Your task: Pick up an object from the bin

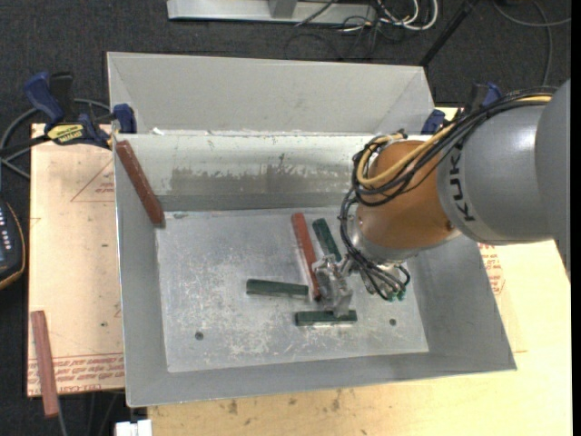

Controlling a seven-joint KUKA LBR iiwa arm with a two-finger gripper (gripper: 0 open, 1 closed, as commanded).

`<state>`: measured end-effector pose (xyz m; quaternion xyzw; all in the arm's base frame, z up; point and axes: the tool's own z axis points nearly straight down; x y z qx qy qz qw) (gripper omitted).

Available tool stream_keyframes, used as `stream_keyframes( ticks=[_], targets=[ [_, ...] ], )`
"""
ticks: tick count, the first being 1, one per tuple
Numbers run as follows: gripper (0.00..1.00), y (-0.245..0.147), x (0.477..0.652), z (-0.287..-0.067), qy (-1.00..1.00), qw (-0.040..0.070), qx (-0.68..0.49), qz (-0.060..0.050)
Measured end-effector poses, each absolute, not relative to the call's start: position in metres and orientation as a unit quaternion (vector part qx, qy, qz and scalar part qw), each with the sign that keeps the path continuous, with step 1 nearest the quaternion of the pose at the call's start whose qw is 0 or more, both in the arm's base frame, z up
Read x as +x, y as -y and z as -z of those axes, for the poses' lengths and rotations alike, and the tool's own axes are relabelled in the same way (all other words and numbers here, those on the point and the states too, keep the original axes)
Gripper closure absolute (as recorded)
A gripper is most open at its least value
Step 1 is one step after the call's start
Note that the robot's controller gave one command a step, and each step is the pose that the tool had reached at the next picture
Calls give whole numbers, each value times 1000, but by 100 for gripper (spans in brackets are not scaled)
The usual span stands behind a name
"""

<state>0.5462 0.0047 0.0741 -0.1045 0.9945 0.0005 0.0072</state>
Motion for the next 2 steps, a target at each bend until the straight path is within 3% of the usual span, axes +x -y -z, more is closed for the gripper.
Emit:
stream_keyframes(
  ticks=[1,2],
  targets=[
    [0,-4,543,-71,-995,1,-105,-1],
    [0,-91,581,-88,-932,4,-361,-1]
  ],
)
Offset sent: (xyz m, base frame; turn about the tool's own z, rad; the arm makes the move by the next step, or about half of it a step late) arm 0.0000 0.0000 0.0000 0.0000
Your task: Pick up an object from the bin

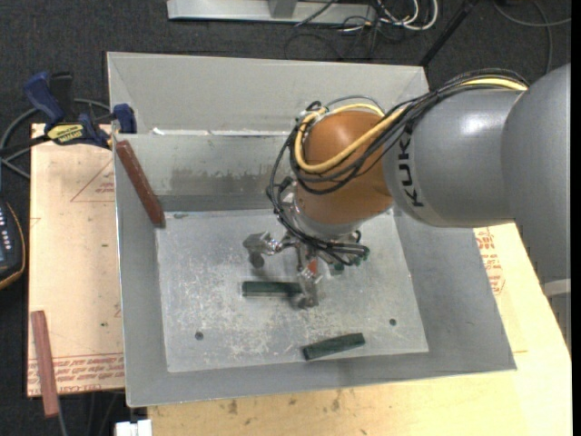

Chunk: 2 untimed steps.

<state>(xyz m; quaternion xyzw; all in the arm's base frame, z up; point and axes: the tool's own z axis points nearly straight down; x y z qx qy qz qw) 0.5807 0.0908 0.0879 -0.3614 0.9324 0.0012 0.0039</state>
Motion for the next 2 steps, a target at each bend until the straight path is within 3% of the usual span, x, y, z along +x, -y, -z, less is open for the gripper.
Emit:
stream_keyframes(
  ticks=[1,2],
  targets=[
    [0,-103,573,-70,-941,0,-338,-1],
    [100,-102,573,-71,-942,1,-336,-1]
  ],
)
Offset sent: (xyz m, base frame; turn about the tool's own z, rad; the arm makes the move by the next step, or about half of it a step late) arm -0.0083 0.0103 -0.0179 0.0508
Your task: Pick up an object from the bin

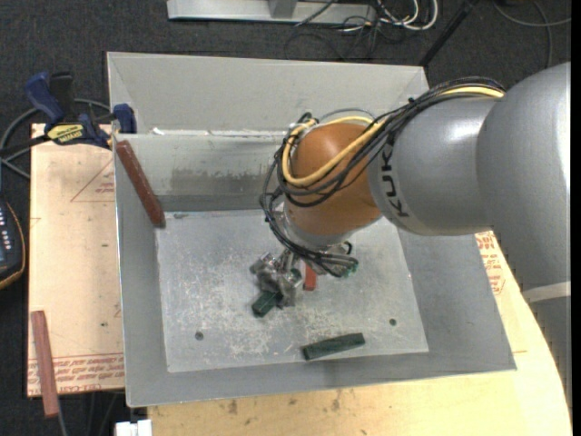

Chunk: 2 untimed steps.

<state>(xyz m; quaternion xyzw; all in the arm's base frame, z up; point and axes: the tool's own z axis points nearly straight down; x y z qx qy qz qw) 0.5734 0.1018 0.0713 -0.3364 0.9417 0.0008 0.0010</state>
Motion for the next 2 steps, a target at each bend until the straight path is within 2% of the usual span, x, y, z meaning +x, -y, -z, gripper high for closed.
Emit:
stream_keyframes(
  ticks=[1,2],
  targets=[
    [100,-38,592,-197,-938,6,-346,2],
    [100,9,582,-281,-878,4,-479,2]
  ],
)
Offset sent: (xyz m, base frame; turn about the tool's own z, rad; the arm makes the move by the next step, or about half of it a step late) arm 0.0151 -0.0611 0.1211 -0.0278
